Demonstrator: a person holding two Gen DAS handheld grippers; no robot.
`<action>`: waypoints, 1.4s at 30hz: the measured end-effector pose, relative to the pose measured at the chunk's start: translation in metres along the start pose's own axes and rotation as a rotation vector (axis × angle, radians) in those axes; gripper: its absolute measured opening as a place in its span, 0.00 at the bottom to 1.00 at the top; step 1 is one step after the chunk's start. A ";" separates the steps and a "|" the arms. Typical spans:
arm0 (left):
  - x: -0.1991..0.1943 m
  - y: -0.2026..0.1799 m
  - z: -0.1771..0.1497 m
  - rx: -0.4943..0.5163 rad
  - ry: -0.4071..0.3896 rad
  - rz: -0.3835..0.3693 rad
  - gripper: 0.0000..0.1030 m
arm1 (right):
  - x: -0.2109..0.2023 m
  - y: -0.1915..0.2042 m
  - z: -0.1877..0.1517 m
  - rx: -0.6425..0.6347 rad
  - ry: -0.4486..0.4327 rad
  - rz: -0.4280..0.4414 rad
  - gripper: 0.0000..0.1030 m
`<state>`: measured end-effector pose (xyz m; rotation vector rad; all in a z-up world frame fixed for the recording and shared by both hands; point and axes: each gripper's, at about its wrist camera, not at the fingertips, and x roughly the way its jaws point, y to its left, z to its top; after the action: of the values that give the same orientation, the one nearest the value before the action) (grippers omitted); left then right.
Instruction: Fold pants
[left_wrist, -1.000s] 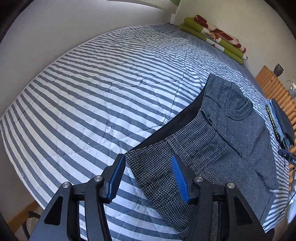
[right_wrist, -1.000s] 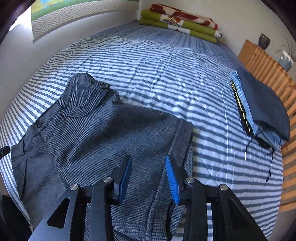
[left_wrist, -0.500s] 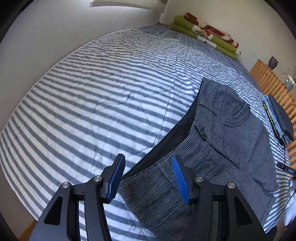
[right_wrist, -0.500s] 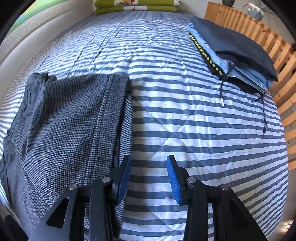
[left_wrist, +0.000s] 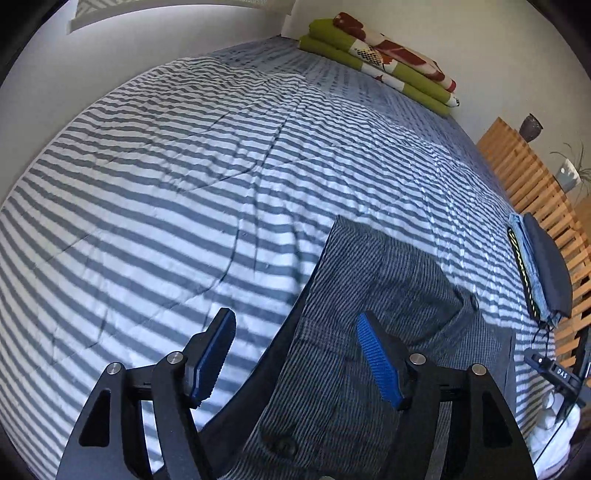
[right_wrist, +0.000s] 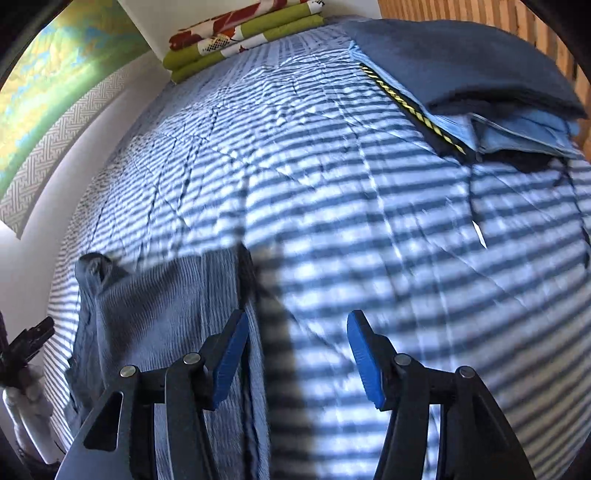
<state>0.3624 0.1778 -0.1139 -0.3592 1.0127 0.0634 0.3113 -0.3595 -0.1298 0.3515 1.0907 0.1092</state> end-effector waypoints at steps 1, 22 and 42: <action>0.011 -0.002 0.008 -0.009 0.011 -0.011 0.75 | 0.007 0.003 0.006 -0.001 0.002 0.012 0.51; 0.033 -0.038 0.040 -0.008 -0.053 -0.066 0.05 | -0.048 0.041 -0.002 -0.097 -0.186 0.026 0.07; -0.090 0.019 -0.017 0.145 -0.134 0.101 0.48 | -0.073 0.028 -0.073 -0.219 0.004 0.048 0.34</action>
<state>0.2963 0.2002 -0.0515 -0.1693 0.8970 0.1032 0.2153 -0.3354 -0.0883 0.1808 1.0628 0.2694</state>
